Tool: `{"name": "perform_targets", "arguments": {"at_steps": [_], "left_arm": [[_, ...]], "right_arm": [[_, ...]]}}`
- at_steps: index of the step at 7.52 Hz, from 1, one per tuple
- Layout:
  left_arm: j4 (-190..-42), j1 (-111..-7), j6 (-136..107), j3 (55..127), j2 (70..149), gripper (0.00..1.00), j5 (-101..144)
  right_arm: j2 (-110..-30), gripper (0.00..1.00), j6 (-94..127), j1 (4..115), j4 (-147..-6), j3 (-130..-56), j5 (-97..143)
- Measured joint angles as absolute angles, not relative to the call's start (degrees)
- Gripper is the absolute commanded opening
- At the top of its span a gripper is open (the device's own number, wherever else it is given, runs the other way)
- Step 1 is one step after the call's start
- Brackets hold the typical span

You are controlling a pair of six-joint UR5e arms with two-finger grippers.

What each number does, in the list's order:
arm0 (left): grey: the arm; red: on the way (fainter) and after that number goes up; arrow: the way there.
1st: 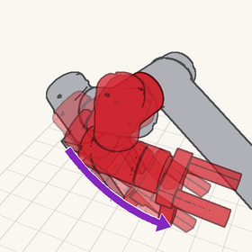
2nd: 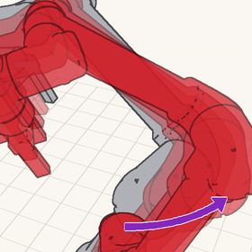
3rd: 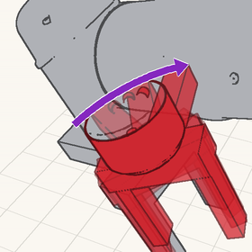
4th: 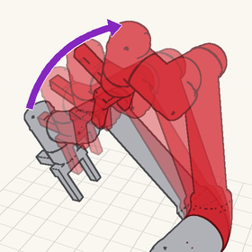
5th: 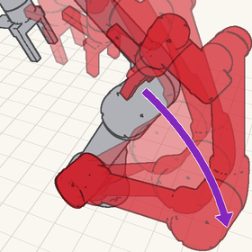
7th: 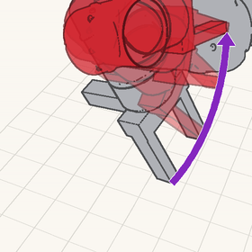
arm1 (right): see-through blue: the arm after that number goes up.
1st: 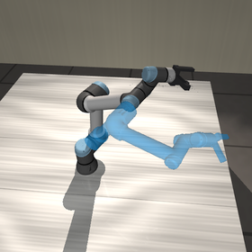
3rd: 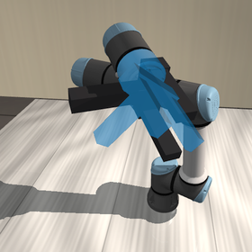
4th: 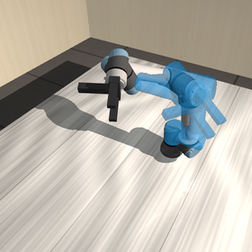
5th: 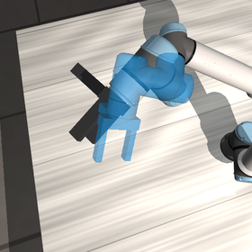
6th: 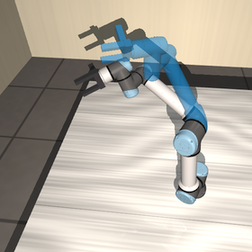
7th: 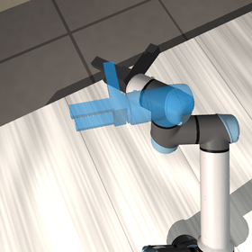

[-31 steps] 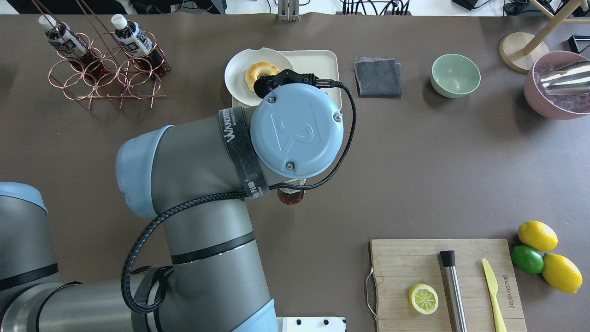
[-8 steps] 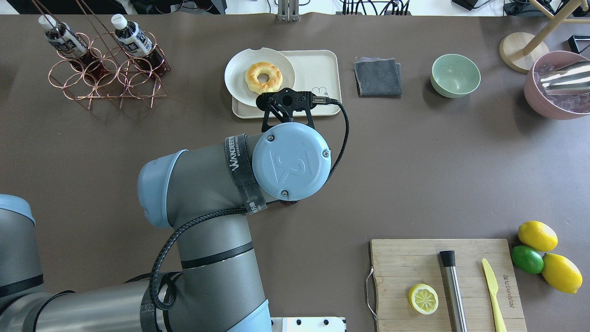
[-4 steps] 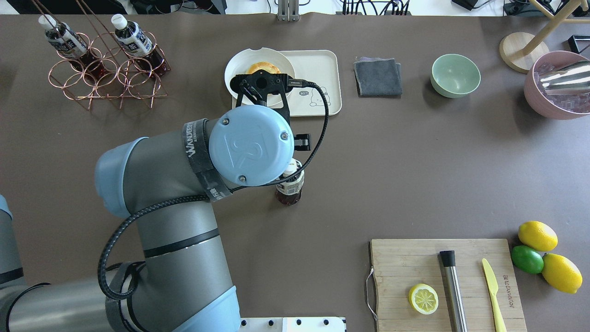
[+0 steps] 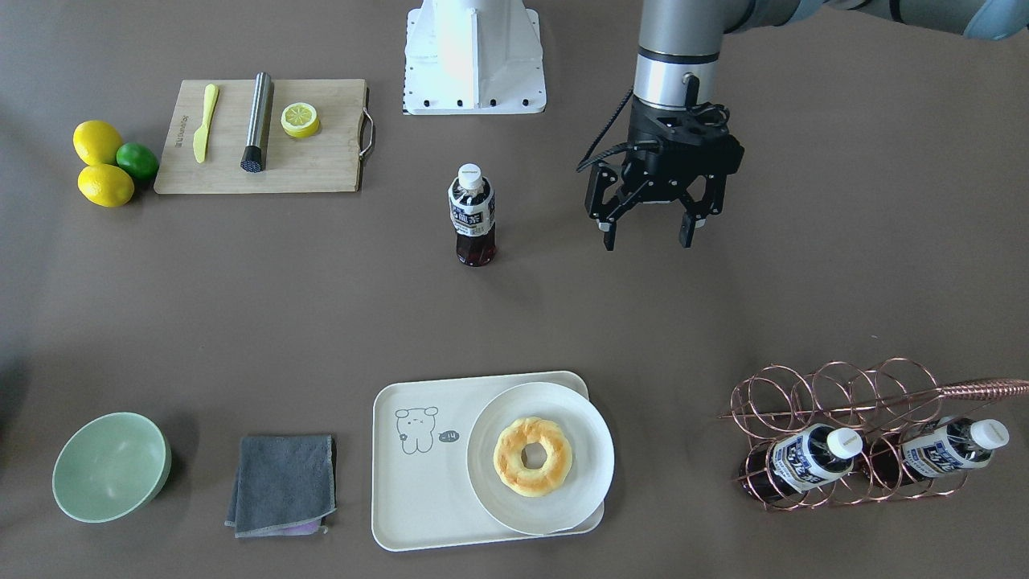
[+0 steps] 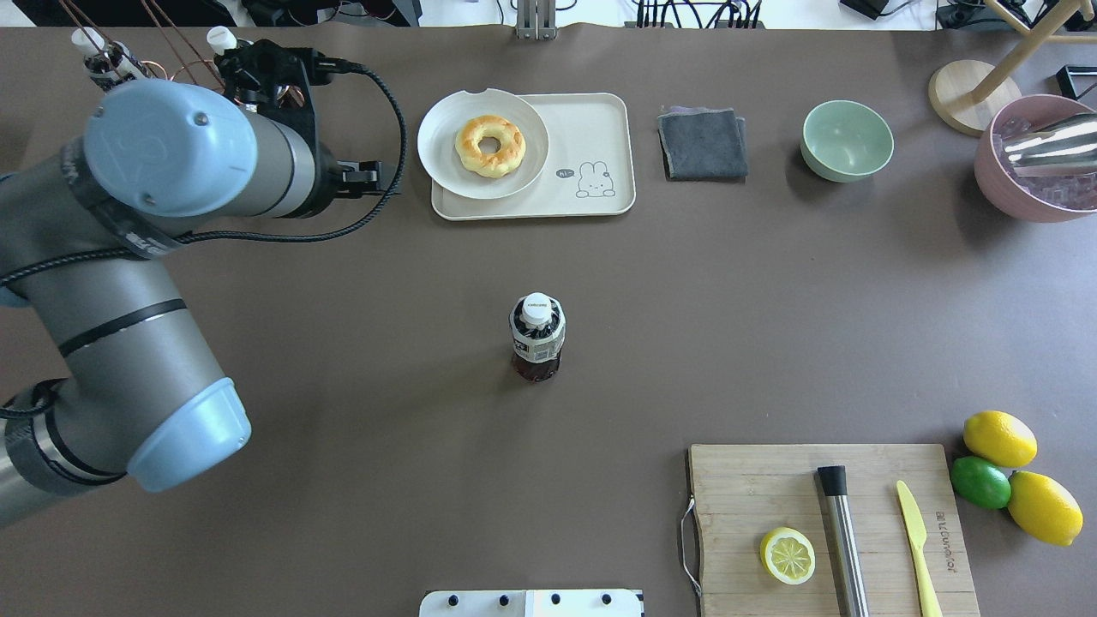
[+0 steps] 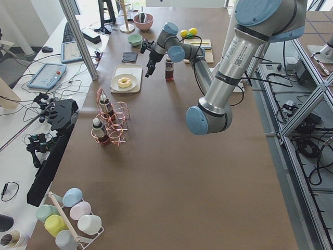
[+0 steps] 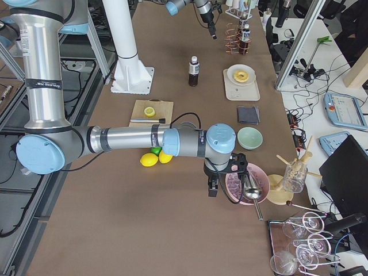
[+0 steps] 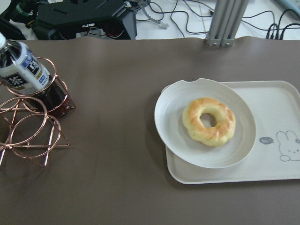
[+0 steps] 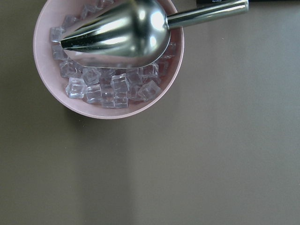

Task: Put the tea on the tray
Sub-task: 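Open the left gripper and withdraw the left arm toward the rack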

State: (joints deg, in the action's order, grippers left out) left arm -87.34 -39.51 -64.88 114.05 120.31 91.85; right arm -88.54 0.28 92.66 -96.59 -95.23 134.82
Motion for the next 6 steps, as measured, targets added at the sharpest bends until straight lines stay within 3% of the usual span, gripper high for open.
{"name": "perform_targets", "arguments": {"at_steps": [3,6], "left_arm": [[-88.1,-55.4,-43.5,114.7,109.2,0.98,110.1],[-88.2,-72.7,-19.8,110.1,102.5,0.98,121.2]], "right_arm": [[-87.1,1.00,1.9,92.6,-96.5,-95.8,134.9],[-86.3,1.00,2.0,91.8,-96.0,-97.2,134.8]]}}
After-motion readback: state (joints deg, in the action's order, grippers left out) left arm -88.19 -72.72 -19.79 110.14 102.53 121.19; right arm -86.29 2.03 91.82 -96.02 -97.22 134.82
